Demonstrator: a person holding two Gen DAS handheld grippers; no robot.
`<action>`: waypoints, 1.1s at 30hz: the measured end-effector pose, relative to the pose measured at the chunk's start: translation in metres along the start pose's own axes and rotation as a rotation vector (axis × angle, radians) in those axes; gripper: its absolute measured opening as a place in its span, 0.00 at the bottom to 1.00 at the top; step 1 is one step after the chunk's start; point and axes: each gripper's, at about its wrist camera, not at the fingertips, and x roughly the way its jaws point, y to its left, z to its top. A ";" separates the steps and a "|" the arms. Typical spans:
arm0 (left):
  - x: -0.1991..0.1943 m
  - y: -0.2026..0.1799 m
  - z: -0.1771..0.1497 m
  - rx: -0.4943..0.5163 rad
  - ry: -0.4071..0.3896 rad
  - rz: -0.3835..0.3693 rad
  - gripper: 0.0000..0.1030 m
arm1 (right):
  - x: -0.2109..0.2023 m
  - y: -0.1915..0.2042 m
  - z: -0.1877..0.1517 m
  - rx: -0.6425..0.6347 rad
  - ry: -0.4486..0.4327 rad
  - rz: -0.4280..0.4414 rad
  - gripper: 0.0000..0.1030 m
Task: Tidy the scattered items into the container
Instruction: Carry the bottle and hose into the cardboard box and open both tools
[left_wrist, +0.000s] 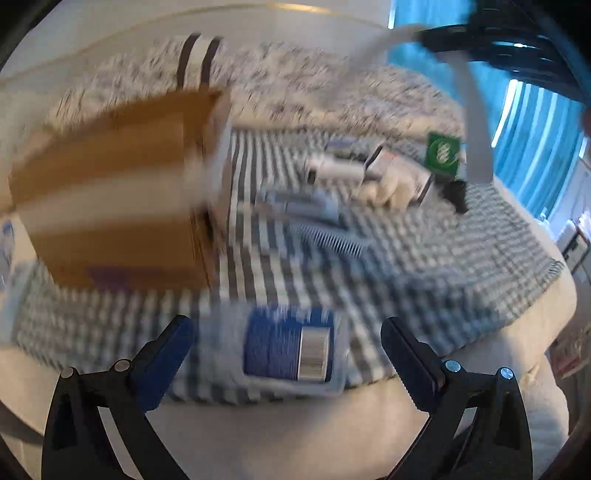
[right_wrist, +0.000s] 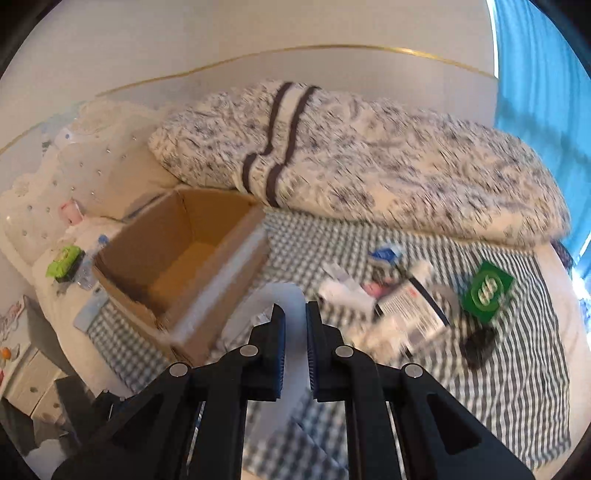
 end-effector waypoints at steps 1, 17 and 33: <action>0.007 0.001 -0.003 -0.011 -0.004 0.017 1.00 | -0.002 -0.006 -0.009 0.012 0.007 -0.007 0.09; -0.035 -0.032 0.034 0.014 -0.149 0.049 0.91 | -0.055 -0.050 -0.060 0.124 0.009 -0.063 0.09; -0.102 0.005 0.135 -0.065 -0.287 0.126 0.91 | -0.037 0.004 -0.003 0.035 -0.009 0.080 0.09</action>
